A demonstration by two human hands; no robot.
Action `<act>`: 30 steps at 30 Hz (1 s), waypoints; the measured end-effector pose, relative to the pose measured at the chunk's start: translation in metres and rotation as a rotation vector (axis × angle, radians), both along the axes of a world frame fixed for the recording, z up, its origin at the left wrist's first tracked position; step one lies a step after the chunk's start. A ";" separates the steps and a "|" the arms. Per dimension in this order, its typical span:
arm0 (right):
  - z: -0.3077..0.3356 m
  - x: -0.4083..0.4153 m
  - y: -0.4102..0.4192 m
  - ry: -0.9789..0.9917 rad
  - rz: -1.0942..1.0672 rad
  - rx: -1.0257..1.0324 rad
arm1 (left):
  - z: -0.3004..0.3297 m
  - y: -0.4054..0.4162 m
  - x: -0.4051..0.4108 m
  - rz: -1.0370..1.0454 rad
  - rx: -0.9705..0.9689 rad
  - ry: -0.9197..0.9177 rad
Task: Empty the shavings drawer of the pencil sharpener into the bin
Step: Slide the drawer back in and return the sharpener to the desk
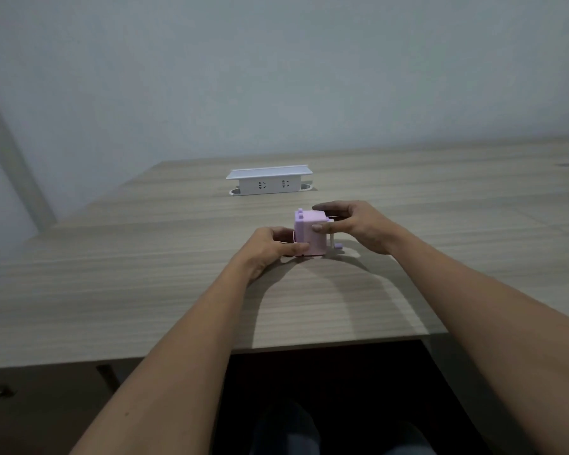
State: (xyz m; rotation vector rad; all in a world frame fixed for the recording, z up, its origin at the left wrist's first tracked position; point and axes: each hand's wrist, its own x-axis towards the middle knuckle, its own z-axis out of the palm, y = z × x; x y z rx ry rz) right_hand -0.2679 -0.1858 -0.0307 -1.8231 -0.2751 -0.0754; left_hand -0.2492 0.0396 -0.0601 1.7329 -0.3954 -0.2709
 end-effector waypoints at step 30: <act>0.006 0.120 -0.035 -0.057 -0.019 0.080 | 0.044 -0.033 0.126 0.006 0.049 -0.161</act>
